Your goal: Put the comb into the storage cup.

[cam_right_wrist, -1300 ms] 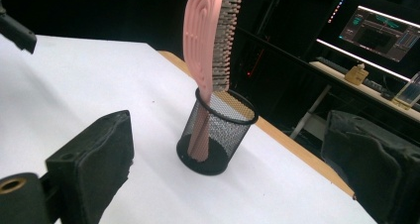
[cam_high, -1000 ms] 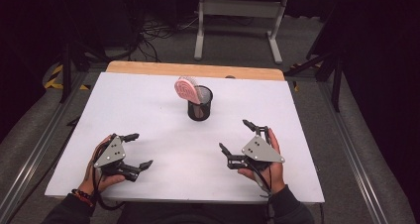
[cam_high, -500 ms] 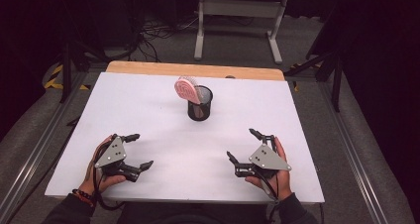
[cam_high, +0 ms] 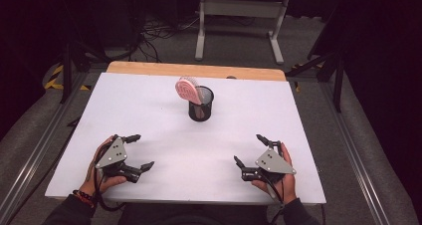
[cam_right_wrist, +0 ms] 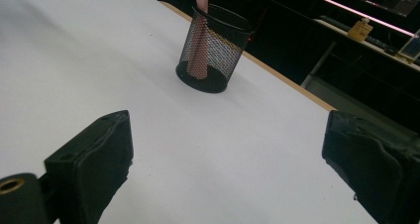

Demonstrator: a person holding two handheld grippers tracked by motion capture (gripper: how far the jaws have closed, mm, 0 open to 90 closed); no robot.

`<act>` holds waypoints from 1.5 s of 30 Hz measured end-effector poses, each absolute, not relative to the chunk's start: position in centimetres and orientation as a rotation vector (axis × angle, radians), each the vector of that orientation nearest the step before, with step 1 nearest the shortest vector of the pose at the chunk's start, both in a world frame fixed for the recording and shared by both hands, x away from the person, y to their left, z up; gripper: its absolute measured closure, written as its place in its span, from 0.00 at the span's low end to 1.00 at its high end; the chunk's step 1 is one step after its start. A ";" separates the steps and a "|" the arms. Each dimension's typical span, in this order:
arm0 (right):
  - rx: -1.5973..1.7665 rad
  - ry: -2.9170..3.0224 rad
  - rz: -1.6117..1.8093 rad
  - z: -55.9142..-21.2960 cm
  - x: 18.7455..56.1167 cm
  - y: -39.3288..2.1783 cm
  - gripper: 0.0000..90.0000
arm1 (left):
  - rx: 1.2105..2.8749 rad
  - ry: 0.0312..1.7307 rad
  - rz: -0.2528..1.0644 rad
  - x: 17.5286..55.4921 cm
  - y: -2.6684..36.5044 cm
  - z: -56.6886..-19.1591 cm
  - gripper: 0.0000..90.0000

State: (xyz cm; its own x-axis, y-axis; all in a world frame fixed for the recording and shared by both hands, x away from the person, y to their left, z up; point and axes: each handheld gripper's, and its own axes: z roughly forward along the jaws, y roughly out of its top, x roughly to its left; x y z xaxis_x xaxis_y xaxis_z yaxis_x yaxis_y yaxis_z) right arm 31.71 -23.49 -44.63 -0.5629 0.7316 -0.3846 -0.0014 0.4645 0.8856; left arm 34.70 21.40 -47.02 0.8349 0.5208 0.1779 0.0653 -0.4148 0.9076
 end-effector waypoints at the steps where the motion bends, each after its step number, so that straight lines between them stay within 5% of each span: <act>1: 0.611 1.913 1.158 -44.6 31.7 -23.5 0.07 | 1.953 0.435 0.538 34.7 21.4 -47.0 0.06; 45: 0.742 1.875 1.167 -45.6 32.8 -26.2 0.03 | 1.943 0.444 0.560 34.6 21.7 -46.9 0.05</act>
